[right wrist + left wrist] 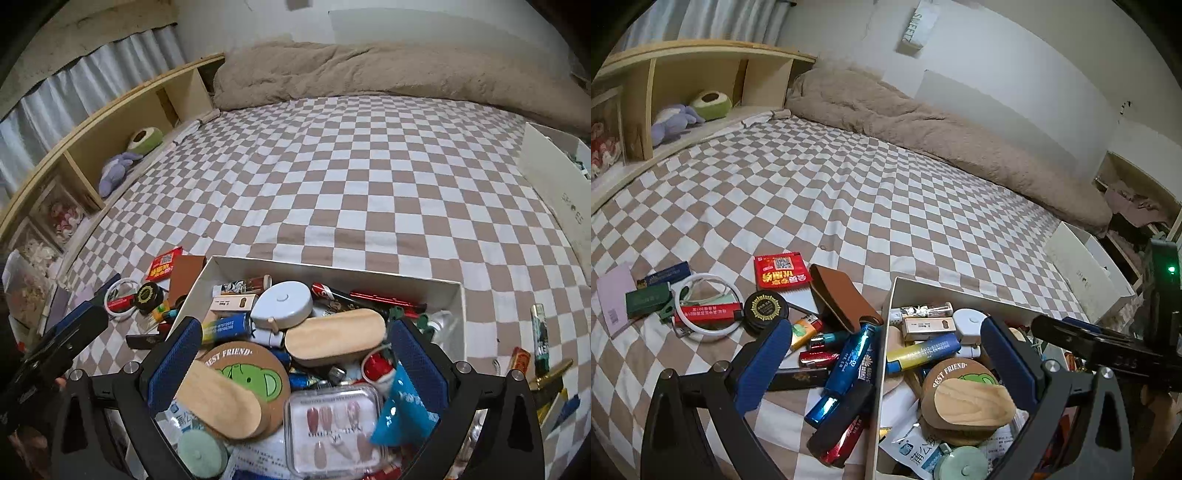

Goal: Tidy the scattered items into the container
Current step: 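Withdraw both tools from the tray toward the remaining lighters, then lower right tool onto black lighter and close while left tool approaches items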

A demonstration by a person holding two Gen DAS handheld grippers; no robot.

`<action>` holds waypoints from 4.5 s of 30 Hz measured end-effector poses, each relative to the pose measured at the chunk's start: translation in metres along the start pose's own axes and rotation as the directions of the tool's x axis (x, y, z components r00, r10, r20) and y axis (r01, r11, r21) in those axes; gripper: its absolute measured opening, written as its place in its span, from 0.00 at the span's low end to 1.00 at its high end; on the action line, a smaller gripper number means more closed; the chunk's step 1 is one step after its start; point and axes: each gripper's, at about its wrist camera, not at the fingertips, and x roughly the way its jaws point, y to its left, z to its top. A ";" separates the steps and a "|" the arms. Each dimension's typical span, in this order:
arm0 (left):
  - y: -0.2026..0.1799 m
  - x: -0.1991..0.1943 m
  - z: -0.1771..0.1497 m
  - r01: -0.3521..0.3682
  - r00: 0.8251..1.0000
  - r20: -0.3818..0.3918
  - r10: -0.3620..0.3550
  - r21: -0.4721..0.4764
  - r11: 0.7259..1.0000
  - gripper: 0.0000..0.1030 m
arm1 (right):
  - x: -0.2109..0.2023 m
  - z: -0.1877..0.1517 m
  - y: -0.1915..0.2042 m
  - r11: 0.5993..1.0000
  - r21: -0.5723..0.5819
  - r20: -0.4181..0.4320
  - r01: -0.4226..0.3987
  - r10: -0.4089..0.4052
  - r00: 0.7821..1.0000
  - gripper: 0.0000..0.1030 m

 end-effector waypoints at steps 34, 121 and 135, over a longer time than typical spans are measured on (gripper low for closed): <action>-0.048 -0.034 -0.013 -0.027 0.998 0.058 0.015 0.196 0.980 1.00 | -0.090 -0.057 -0.008 0.972 -0.025 0.228 0.233 -0.221 0.948 1.00; 0.032 -0.036 0.002 -0.162 0.983 0.091 0.159 0.029 0.986 1.00 | -0.089 -0.167 -0.218 0.837 0.236 -0.236 0.493 -0.443 0.865 1.00; 0.093 -0.028 -0.001 -0.387 0.917 0.063 0.393 -0.087 0.918 1.00 | -0.054 -0.143 -0.204 0.828 0.235 -0.247 0.510 -0.456 0.855 1.00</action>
